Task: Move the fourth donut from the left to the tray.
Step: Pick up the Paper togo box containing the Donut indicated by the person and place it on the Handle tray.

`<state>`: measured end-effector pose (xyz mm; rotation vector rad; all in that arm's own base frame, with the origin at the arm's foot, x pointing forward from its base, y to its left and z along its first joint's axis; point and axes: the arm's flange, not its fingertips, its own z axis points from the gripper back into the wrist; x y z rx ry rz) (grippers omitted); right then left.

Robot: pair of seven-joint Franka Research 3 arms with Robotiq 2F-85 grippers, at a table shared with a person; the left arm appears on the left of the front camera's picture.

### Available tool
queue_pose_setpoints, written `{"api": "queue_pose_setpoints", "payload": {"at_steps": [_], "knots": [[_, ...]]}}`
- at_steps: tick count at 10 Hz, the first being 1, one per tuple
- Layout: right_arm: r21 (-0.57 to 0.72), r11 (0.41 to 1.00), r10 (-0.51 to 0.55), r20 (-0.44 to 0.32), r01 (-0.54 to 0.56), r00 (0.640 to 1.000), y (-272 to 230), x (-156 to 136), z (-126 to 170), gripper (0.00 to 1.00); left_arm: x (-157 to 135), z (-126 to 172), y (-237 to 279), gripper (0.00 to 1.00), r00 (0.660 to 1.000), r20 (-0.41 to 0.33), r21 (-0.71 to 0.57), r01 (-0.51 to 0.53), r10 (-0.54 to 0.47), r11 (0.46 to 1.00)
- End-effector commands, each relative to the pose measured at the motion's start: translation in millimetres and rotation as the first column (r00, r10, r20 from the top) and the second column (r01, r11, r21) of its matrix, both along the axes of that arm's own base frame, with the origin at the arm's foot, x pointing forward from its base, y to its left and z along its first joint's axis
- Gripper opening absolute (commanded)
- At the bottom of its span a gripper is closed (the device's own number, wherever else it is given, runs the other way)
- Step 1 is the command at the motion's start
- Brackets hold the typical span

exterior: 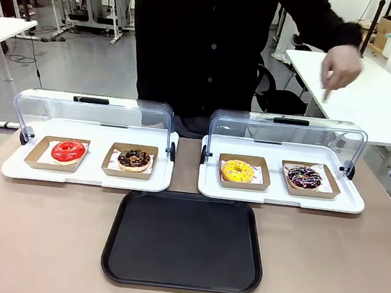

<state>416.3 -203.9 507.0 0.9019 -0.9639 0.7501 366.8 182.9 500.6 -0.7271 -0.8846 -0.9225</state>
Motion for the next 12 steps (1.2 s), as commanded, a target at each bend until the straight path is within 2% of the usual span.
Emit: {"api": "queue_pose_setpoints", "payload": {"at_steps": [1, 12], "knots": [[0.015, 1.0, 0.006, 0.035, -0.006, 0.999, 2.1, 0.4, 0.3, 1.0, 2.8, 0.7, 1.6, 1.0, 1.0, 0.027, -0.016, 0.011, -0.011, 1.0], [0.015, 1.0, 0.006, 0.035, -0.006, 0.999, 2.1, 0.4, 0.3, 1.0, 2.8, 0.7, 1.6, 1.0, 1.0, 0.027, -0.016, 0.011, -0.011, 1.0]]}}
